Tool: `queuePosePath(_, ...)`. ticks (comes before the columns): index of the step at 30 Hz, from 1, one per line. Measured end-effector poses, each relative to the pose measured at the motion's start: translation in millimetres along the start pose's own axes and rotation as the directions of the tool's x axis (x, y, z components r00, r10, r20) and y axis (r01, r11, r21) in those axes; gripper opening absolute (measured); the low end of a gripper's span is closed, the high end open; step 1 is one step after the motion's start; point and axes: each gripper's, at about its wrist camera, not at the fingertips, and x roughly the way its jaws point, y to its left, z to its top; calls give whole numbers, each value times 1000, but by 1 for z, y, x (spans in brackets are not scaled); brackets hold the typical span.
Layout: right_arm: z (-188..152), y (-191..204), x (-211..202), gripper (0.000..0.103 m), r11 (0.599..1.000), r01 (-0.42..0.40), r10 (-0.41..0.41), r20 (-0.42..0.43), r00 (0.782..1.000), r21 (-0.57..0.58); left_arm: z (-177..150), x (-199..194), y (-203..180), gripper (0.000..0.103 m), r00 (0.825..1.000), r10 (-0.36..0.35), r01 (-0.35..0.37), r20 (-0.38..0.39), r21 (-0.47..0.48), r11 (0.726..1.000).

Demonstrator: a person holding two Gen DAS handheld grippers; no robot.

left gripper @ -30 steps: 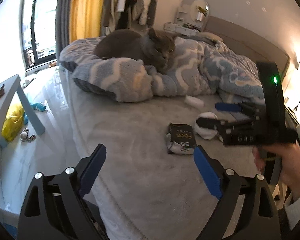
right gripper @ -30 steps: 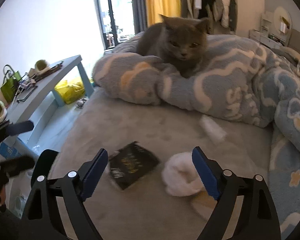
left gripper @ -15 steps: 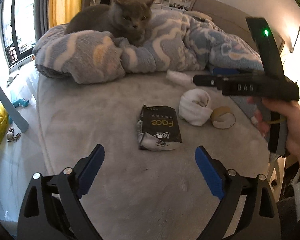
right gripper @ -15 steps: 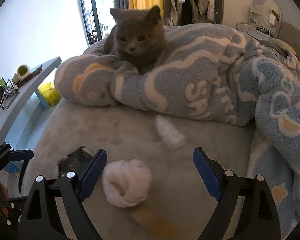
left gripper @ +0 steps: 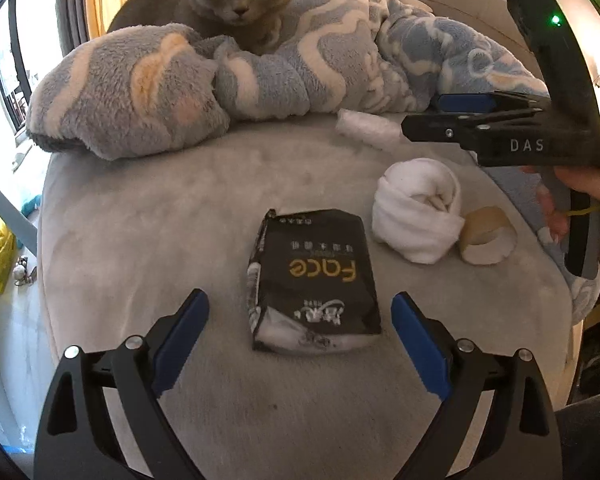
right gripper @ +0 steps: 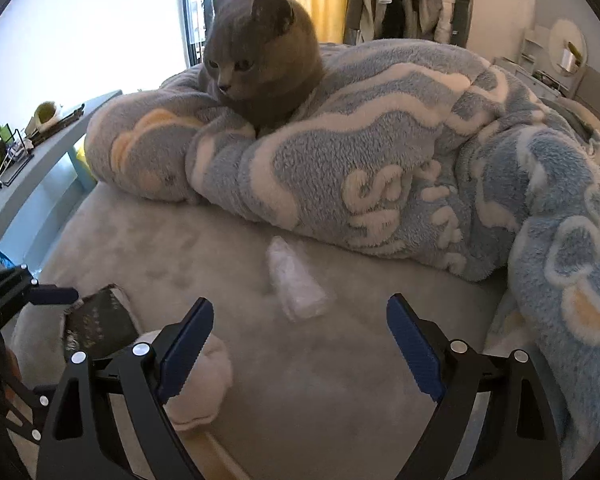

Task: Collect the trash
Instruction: 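Close the left tool on the black Face tissue pack while the right tool grasps the clear bubble wrap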

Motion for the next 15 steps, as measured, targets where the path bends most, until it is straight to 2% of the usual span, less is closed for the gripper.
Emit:
queuePosePath(2, 1, -3, 5, 89, 1000, -9, 9, -3, 1000, -1, 3, 3, 2, 93, 1000, -5, 5, 5, -9, 1000)
queuePosePath(9, 3, -5, 23, 89, 999, -24, 24, -15, 1000, -33, 13, 16, 3, 78, 1000, -6, 6, -5, -23, 1000)
queuePosePath(11, 4, -6, 28, 83, 999, -36, 35, -22, 999, -36, 16, 19, 2, 75, 1000, -4, 4, -15, -20, 1000)
queuePosePath(15, 7, -6, 37, 77, 998, -39, 38, -32, 999, -44, 21, 27, -2, 68, 1000, -4, 4, -23, -8, 1000)
